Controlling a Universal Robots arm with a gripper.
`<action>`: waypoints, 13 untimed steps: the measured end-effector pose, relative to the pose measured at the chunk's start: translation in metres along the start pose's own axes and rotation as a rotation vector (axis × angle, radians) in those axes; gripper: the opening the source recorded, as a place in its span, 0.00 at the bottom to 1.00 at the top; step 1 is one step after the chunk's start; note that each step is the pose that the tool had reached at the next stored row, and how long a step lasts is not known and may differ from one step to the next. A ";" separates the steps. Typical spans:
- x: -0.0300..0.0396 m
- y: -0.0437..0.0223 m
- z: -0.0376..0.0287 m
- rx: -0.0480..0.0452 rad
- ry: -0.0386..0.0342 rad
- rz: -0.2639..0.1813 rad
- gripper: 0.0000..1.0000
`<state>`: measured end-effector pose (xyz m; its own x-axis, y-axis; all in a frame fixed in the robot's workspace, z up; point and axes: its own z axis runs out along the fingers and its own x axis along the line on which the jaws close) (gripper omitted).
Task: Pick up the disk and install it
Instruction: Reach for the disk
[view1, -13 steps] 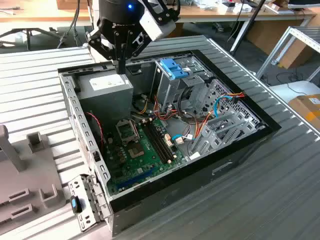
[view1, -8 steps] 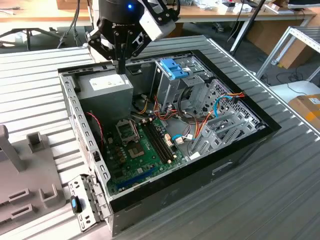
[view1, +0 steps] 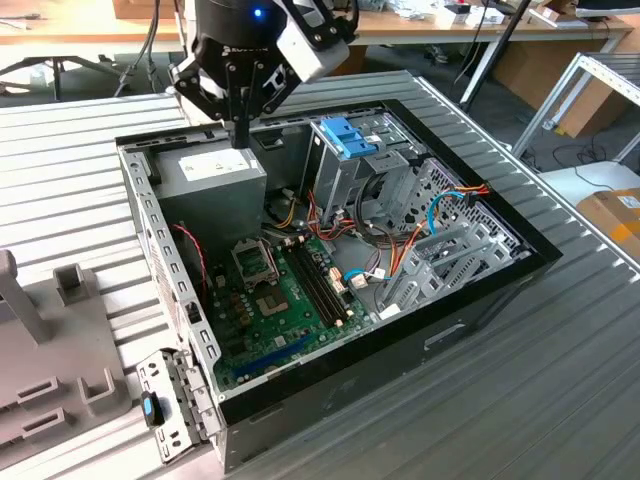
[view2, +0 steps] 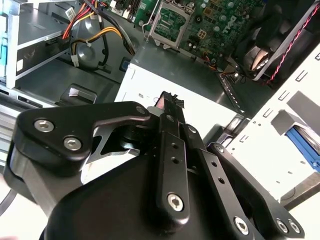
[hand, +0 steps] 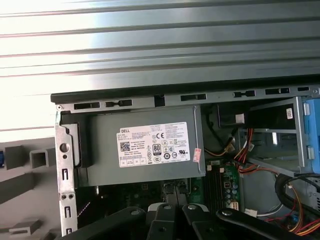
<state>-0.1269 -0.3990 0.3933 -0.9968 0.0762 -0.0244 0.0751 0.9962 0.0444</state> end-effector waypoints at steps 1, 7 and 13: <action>0.0007 0.0000 0.0000 0.0000 0.0000 0.000 0.11; 0.0065 -0.0005 -0.0002 -0.0001 0.0000 0.000 0.11; 0.0386 -0.0029 -0.0010 0.0000 0.0000 0.000 0.11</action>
<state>-0.1656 -0.3990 0.3932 -0.9968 0.0762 -0.0244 0.0751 0.9962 0.0444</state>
